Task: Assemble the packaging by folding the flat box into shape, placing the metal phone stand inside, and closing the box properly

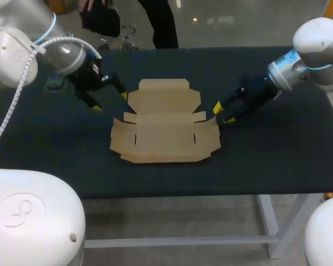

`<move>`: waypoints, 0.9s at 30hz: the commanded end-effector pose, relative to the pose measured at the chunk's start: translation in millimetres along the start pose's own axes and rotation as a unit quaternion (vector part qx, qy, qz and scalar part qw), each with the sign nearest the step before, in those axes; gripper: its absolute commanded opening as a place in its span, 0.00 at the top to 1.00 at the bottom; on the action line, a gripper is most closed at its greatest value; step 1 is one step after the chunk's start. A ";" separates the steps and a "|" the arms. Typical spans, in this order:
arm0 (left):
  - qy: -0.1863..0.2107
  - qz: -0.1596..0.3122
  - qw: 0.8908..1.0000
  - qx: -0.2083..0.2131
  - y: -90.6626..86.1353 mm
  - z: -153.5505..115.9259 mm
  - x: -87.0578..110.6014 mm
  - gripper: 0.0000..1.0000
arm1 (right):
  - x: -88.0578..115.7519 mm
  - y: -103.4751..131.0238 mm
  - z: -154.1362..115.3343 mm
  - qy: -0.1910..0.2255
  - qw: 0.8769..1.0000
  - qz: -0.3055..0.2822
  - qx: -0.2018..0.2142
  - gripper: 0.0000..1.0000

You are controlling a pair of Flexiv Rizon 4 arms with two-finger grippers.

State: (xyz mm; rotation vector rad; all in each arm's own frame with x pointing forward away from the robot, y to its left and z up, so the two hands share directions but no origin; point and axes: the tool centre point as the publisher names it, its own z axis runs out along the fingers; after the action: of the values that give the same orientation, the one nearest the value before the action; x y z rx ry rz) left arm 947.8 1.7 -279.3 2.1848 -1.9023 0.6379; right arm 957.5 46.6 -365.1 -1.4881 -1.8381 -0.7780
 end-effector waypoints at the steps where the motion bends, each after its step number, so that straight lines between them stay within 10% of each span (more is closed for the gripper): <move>1: -0.003 0.000 1.000 0.000 0.3 -0.9 0.7 0.00 | 11.1 -5.1 -25.3 -0.016 1.000 -0.013 -0.015 0.00; 18: -0.003 0.004 1.000 0.009 -5.4 -0.9 -1.1 0.00 | 25.8 53.4 -90.1 -0.104 0.982 -0.147 -0.064 0.00; 22: 0.005 0.003 1.000 0.018 -10.1 -0.6 -6.9 0.00 | 23.9 57.9 -86.7 -0.105 0.981 -0.149 -0.067 0.15; 23: 0.005 0.003 1.000 0.019 -11.1 0.0 -8.4 0.05 | 23.0 58.9 -85.0 -0.108 0.980 -0.150 -0.069 0.21; 26: 0.012 0.008 1.000 0.024 -13.8 1.8 -12.8 1.00 | 21.1 60.7 -80.9 -0.112 0.979 -0.152 -0.074 0.51; 27: 0.013 0.012 0.999 0.027 -14.7 2.4 -14.0 1.00 | 20.8 61.2 -79.8 -0.112 0.979 -0.153 -0.076 0.55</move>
State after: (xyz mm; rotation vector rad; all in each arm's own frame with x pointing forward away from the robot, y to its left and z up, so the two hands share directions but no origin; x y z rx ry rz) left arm 962.0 12.1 -280.3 2.1861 -1.9219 0.7069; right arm 1024.2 5.1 -292.5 -1.4447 -2.2524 -0.9414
